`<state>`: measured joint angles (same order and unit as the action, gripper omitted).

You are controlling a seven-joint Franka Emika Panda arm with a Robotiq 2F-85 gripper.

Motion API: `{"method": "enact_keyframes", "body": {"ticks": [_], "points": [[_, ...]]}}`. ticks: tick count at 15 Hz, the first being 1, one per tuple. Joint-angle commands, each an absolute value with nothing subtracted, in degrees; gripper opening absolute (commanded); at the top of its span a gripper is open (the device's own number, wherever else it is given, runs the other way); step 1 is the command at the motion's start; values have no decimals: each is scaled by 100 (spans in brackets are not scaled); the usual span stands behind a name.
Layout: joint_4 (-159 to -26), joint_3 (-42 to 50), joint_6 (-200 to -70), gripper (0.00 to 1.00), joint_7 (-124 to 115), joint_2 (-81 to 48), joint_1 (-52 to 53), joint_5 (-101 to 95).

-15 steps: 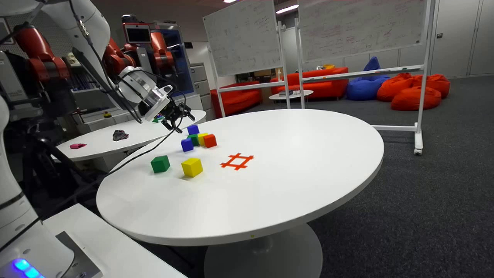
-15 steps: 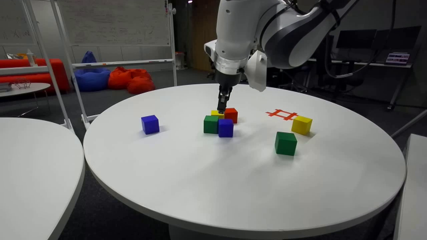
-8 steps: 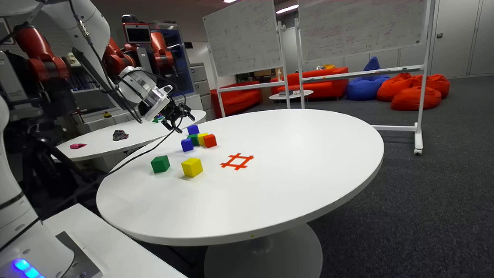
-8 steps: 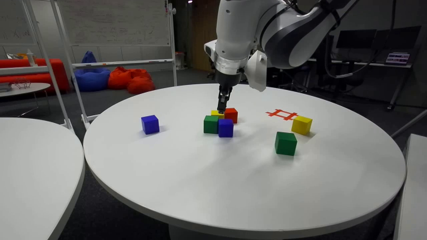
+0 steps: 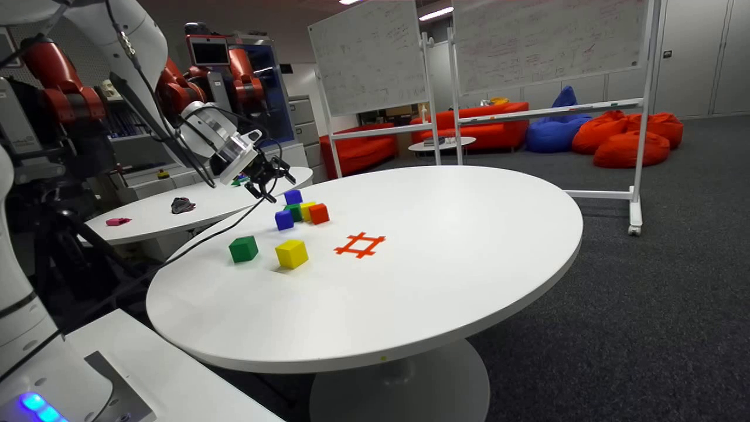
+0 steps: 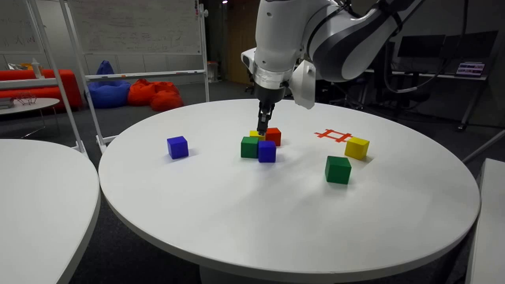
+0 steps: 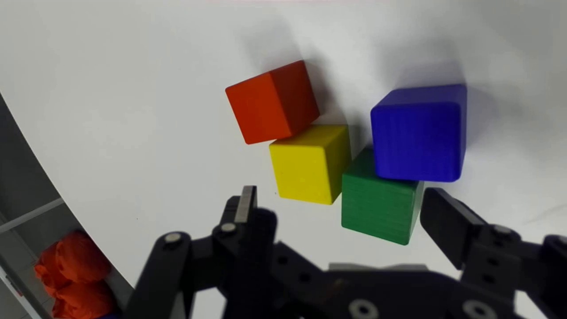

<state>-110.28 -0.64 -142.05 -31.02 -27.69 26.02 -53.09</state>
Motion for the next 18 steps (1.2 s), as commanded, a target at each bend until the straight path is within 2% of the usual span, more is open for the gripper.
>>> {"method": "enact_keyframes", "body": {"ticks": [1, 9, 14, 15, 18], "points": [[-11011, -227, -14145, 100, -3123, -2780, 2470, -5370], [-10959, -268, -15090, 100, -4651, -2772, 2397, -4934], [-10879, 96, -16075, 100, -6249, -2858, 2631, -5306], [-10942, -88, -15682, 100, -5700, -2803, 2548, -5087], [-10941, -3, -15927, 100, -6040, -2807, 2570, -5150]]}}
